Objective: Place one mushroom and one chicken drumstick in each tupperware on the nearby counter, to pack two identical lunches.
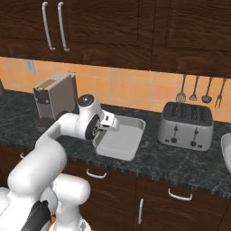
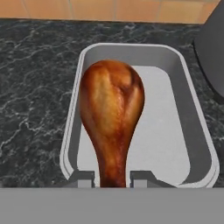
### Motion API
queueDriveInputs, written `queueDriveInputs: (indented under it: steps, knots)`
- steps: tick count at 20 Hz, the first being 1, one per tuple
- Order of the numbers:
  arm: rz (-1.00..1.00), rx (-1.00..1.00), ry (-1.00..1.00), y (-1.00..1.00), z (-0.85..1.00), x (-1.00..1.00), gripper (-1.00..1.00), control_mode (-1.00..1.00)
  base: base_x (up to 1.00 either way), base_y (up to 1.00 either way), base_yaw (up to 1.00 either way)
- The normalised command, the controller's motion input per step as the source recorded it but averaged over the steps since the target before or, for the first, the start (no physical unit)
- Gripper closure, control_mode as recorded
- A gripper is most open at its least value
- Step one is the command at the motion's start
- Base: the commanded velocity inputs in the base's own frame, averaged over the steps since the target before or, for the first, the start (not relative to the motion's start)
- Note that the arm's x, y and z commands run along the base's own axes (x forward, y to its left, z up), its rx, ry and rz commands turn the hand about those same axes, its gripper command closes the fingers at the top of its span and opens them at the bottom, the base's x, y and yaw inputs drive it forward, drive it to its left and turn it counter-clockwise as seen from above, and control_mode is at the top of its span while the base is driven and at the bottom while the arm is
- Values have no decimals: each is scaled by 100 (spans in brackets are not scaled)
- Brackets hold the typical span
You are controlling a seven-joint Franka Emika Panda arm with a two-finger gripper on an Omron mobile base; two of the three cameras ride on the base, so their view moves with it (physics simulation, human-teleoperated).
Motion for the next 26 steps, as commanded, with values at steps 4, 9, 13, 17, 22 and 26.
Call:
queueDriveInputs:
  steps: [4,9,13,17,22,26]
  knots:
    - [7,0,0,-13,-48,28,100,-100,0,0,0]
    - [5,0,0,-5,-74,17,100,-100,0,0,0]
    - [2,0,0,-5,-61,31,100,-100,0,0,0]
    - [0,0,-1,0,-45,30,100,-100,0,0,0]
    - [0,0,-1,-3,-10,33,100,-100,0,0,0]
    - [1,0,0,-9,-3,43,100,-100,0,0,0]
